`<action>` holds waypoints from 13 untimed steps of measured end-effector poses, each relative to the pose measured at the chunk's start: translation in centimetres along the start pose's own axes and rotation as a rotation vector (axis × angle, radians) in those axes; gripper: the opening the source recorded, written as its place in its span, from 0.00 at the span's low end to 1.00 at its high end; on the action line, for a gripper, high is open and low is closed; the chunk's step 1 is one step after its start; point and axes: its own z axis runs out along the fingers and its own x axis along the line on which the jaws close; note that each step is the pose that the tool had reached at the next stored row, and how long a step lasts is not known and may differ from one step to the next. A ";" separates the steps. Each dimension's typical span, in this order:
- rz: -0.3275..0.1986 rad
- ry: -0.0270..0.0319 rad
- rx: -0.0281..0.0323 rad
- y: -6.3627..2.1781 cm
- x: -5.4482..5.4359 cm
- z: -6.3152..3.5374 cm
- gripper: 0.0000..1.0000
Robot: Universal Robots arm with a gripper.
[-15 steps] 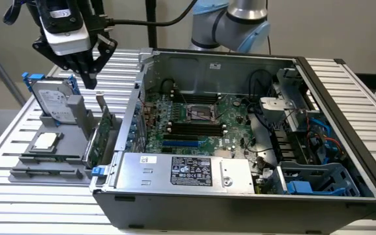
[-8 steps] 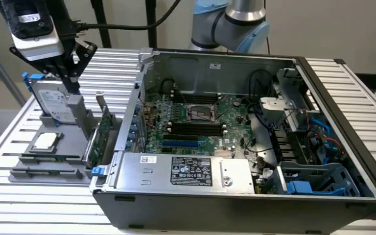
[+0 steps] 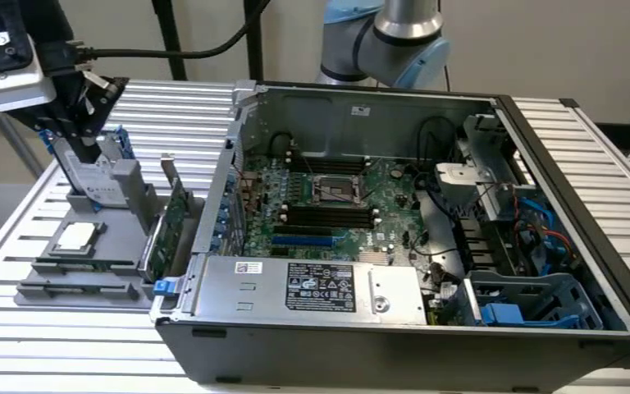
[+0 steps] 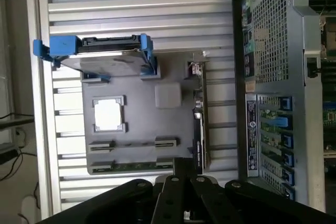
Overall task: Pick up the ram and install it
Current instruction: 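Reach for the ram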
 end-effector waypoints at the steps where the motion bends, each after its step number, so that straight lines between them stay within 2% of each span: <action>1: 0.000 0.0000 0.0001 -0.12 0.4 0.05 0.00; 13: 0.000 0.0015 0.0043 -1.27 5.6 0.85 0.00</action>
